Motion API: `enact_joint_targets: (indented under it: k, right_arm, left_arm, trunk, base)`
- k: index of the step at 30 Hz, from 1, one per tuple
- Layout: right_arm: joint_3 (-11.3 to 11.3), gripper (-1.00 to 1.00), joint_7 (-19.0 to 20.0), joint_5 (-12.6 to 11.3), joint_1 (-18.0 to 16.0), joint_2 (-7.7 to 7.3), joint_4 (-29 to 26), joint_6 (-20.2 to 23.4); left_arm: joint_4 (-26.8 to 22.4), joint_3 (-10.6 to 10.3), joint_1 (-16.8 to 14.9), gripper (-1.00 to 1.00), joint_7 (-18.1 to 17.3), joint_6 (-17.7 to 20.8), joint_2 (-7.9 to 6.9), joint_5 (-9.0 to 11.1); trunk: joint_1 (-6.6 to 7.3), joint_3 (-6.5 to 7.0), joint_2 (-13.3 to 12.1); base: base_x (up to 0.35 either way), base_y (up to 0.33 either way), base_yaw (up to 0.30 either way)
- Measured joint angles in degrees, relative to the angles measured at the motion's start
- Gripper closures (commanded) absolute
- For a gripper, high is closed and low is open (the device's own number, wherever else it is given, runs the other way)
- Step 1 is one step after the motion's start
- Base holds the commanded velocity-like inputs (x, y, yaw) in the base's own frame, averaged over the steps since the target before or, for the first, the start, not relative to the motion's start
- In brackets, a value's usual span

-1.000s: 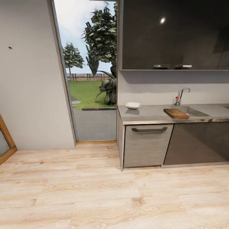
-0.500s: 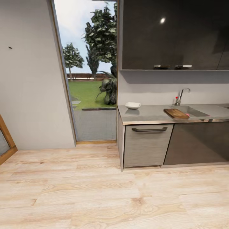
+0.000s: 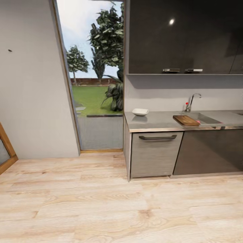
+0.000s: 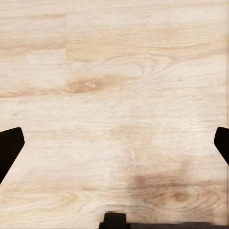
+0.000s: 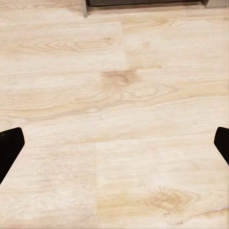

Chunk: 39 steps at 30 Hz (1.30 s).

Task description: In the kitchen, take the Vidalia onion out of the sink, dice it on the chopping board with the paring knife, put the diced onion into the bowl on the countertop, then place both the paring knife and the chopping board into the sink.

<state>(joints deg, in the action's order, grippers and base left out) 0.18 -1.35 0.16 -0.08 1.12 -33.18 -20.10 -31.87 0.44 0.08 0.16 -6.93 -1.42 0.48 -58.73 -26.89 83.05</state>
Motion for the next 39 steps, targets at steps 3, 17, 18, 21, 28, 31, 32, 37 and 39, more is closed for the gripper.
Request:
enact_joint_targets:
  k: [3, 17, 18, 21, 28, 31, 32, 37, 39]
  right_arm:
    - [0.0, -1.00, 0.0, 0.0, 0.0, 0.02, 0.5, -0.1]
    - [0.1, -1.00, 0.0, 0.0, 0.0, 0.09, 0.7, -0.2]
    - [0.1, -1.00, 0.0, -0.1, 0.0, 0.09, 0.7, -0.2]
    - [0.1, -1.00, 0.0, -0.1, 0.0, 0.09, 0.7, -0.2]
    - [0.1, -1.00, 0.0, -0.1, 0.0, 0.10, 0.7, -0.1]
    - [0.0, -1.00, 0.0, -0.1, 0.0, 0.10, 0.7, -0.1]
    - [0.0, -1.00, 0.0, -0.1, 0.0, 0.10, 0.7, -0.1]
    - [0.0, -1.00, 0.0, -0.1, 0.0, 0.10, 0.7, -0.1]
    - [0.0, -1.00, 0.0, -0.1, 0.0, 0.10, 0.7, -0.2]
  left_arm:
    - [0.1, 0.0, 0.0, -1.00, 0.0, -0.1, 0.00, 0.0]
    - [0.1, 0.0, 0.0, -1.00, 0.0, -0.1, 0.09, 0.0]
    - [0.1, 0.0, 0.0, -1.00, 0.0, -0.1, 0.09, 0.0]
    - [0.1, 0.0, 0.0, -1.00, 0.0, -0.1, 0.09, 0.0]
    - [0.6, 0.0, 0.0, -1.00, 0.0, -0.1, 0.09, 0.0]
    - [0.9, 0.0, 0.0, -1.00, 0.0, -0.2, 0.09, 0.0]
    - [0.9, 0.0, 0.0, -1.00, 0.0, -0.2, 0.09, 0.0]
    - [1.0, 0.0, 0.0, -1.00, 0.0, -0.1, 0.09, 0.0]
    - [1.0, 0.0, 0.0, -1.00, 0.0, -0.2, 0.09, 0.0]
  trunk:
    - [0.00, 0.00, 0.0]
    - [0.00, 0.00, 0.0]
    - [0.00, 0.00, 0.0]
    - [0.00, 0.00, 0.0]
    - [0.00, 0.00, 0.0]
    - [0.00, 0.00, 0.0]
    - [0.01, 0.00, 0.0]
    - [0.01, 0.00, 0.0]
    - [0.01, 0.00, 0.0]
  base:
    - [0.000, -0.275, 0.000]
    - [0.000, -0.315, 0.000]
    - [0.000, -0.318, 0.000]
    - [0.000, -0.318, 0.000]
    - [0.000, -0.318, 0.029]
    - [0.032, -0.318, 0.108]
    - [0.070, -0.318, 0.103]
    - [0.095, -0.318, 0.028]
    - [0.111, -0.317, 0.006]
